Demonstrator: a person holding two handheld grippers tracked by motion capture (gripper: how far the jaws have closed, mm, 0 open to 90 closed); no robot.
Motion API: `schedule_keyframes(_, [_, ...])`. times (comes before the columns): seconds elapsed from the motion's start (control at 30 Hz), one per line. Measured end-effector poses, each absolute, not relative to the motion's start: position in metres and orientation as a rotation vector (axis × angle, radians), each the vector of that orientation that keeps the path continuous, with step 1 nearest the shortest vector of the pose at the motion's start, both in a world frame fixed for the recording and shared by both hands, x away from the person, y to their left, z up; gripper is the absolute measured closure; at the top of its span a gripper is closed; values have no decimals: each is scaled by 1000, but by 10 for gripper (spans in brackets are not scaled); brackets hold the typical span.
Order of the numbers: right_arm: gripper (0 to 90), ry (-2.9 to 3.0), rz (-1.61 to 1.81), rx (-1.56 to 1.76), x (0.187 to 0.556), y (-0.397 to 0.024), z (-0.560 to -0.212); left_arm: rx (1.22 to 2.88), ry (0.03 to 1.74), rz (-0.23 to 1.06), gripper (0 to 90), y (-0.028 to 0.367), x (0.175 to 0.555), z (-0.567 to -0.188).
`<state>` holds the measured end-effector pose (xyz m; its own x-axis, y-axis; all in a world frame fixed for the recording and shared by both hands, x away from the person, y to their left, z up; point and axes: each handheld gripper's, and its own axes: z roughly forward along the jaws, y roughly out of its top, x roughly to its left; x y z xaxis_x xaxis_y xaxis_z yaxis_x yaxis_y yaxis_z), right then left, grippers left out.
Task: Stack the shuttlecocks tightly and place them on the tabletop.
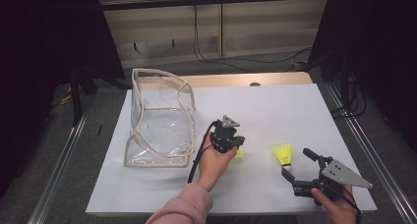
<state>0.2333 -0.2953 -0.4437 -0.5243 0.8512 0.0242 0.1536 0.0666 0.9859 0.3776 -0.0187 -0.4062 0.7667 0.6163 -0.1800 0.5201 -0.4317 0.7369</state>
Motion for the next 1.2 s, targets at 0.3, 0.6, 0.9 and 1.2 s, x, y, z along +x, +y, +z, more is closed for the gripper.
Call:
schedule_keyframes(0.3, [29,1753,1504,1001,233,-295,-444,2141,843,148,893,-12,378,-406])
schedule_keyframes(0.6, [29,1754,1504,1000,233,-295,-444,2120,843,150,891,-9,377,-405])
schedule_keyframes(0.9, [28,1752,1501,1008,233,-295,-444,2090,827,142,890,-5,369,-400])
schedule_keyframes(1.2, [28,1757,1494,1006,233,-295,-444,2099,807,110,889,3,359,-395])
